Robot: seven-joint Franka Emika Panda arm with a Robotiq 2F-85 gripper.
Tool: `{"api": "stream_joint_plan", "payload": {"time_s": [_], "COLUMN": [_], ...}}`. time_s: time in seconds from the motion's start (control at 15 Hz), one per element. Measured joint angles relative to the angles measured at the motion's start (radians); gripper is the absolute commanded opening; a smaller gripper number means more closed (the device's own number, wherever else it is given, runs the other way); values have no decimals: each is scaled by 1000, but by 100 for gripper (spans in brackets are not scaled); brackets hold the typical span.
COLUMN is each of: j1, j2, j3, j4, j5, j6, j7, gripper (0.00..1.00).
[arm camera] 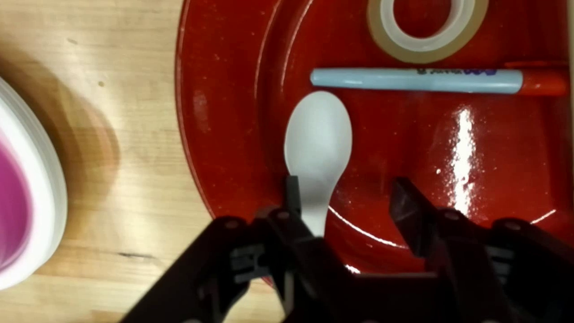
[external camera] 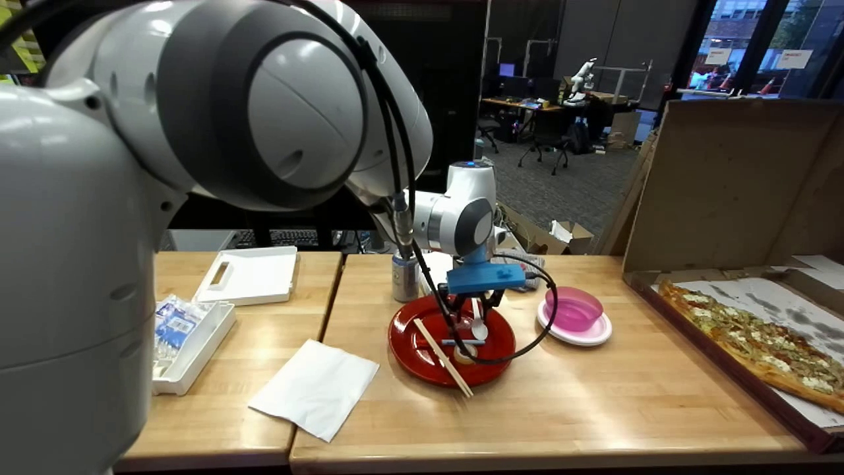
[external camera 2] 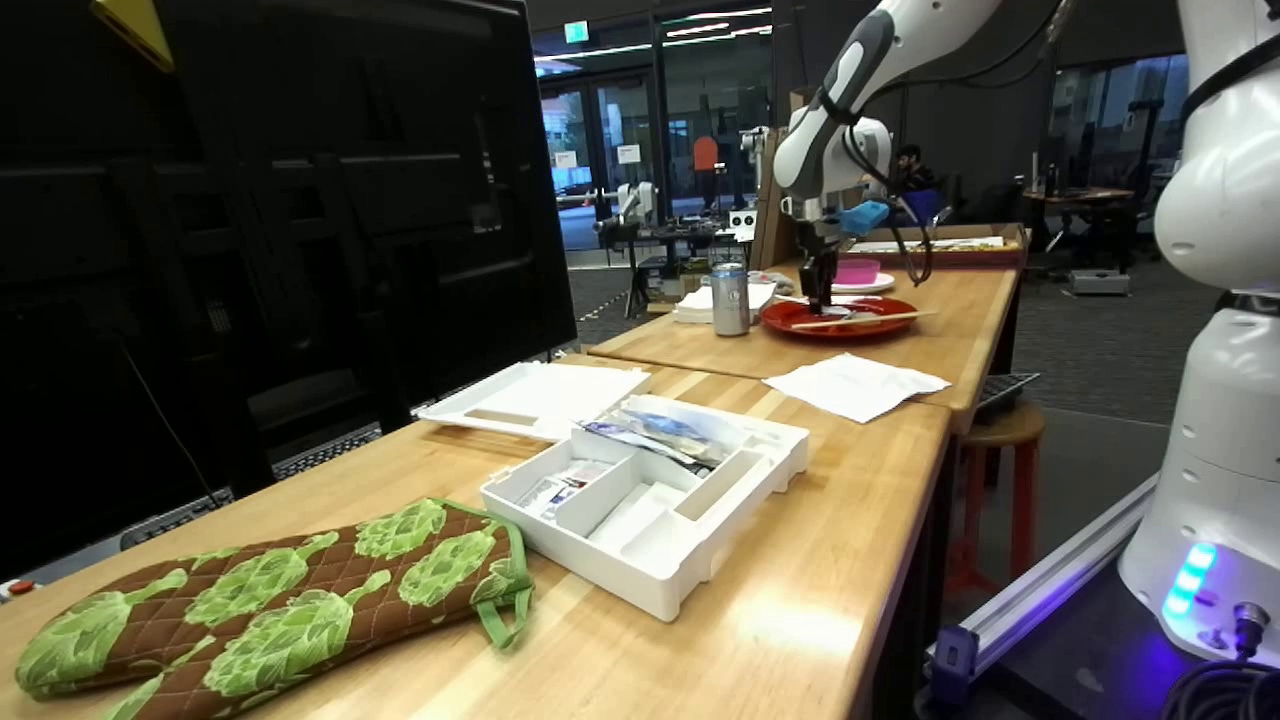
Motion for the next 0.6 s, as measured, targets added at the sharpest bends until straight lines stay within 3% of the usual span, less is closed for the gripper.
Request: {"api": "stream_joint_plan", "payload": {"time_s": [0.2,0.4,0.6], "j1": [0,0,0], "j2": [11,18,24], "j3": [0,0,0], "j4": [16,29,37], "j5": [0,0,0], "j6": [-11,-15,-16], "j7": [5,11,18], "gripper": [23,0,0]}}
